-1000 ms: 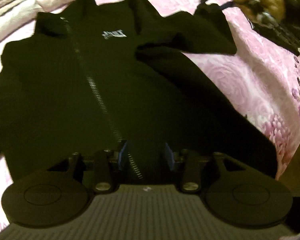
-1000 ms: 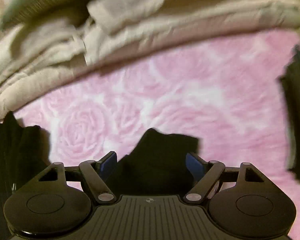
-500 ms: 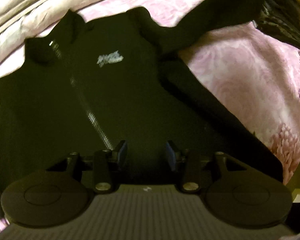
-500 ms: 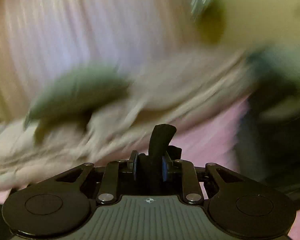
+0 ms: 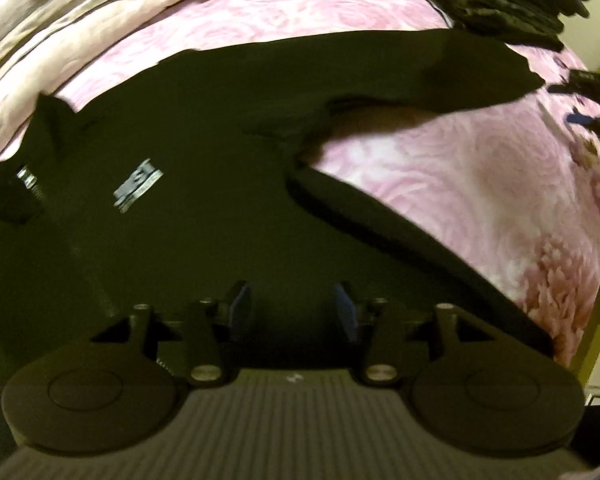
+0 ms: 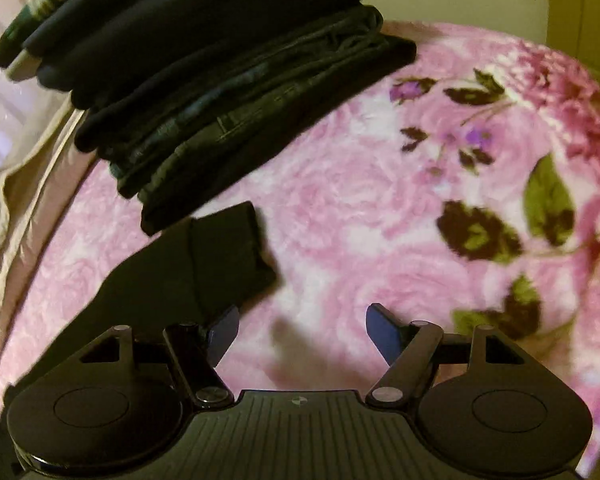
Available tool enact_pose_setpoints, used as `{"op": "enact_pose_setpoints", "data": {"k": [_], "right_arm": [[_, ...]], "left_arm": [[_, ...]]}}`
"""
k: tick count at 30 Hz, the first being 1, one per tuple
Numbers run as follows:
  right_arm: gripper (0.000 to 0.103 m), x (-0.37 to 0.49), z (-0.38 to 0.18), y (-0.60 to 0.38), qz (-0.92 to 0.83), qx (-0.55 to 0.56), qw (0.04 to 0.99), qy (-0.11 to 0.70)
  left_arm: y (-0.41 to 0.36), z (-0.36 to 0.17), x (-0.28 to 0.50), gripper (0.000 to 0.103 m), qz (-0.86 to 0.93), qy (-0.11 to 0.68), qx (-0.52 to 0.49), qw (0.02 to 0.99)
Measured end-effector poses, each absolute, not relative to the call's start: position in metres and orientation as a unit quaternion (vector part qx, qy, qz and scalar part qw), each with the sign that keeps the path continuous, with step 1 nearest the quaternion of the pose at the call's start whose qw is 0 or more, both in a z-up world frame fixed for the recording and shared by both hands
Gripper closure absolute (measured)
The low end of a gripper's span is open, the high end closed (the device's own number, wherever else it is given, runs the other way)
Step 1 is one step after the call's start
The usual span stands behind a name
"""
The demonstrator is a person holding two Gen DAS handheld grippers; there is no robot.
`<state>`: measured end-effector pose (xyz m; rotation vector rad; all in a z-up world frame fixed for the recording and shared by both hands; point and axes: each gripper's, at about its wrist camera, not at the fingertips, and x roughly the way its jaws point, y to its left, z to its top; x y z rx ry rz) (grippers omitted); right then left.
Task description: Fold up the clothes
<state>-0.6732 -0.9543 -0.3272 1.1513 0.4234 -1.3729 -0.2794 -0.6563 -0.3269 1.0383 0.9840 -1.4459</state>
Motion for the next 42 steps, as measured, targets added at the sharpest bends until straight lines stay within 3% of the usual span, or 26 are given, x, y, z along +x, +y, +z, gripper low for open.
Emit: {"op": "enact_pose_setpoints", "data": {"k": [6,7,8,10,11,13,16,22,25,34,42], "right_arm": [[0.03,-0.673,-0.34,-0.98,-0.573,0.528,0.612,0.137],[0.033,-0.669,-0.339,-0.984,-0.56,0.532,0.618,0.144],[0.05,-0.666,-0.338,-0.987,-0.546,0.536,0.626,0.152],[0.054,-0.658,-0.335,-0.995,-0.518,0.543,0.639,0.167],[0.072,-0.654,-0.336,-0.998,-0.508,0.544,0.642,0.184],[0.09,-0.651,-0.333,-1.004,-0.508,0.52,0.655,0.208],[0.092,-0.656,-0.309,-1.016,-0.544,0.446,0.678,0.213],[0.089,-0.646,-0.293,-0.995,-0.569,0.408,0.681,0.214],[0.03,-0.64,-0.286,-0.984,-0.581,0.391,0.681,0.214],[0.03,-0.581,-0.294,-0.847,-0.417,0.396,0.748,0.333],[0.03,-0.527,-0.311,-0.708,-0.223,0.386,0.775,0.448]], "left_arm": [[-0.674,-0.33,-0.307,0.056,-0.617,0.404,0.445,0.508],[-0.676,-0.33,-0.31,0.056,-0.617,0.404,0.446,0.507],[-0.678,-0.33,-0.312,0.056,-0.618,0.403,0.447,0.505],[-0.682,-0.33,-0.316,0.056,-0.62,0.402,0.449,0.504],[-0.684,-0.33,-0.318,0.056,-0.62,0.4,0.449,0.503],[-0.687,-0.328,-0.321,0.056,-0.622,0.396,0.45,0.504],[-0.687,-0.321,-0.323,0.056,-0.624,0.386,0.448,0.511],[-0.664,-0.323,-0.309,0.056,-0.604,0.405,0.435,0.531],[-0.635,-0.322,-0.298,0.056,-0.588,0.418,0.429,0.544],[-0.511,-0.329,-0.235,0.055,-0.512,0.465,0.42,0.587],[-0.349,-0.332,-0.16,0.051,-0.435,0.536,0.353,0.632]]}}
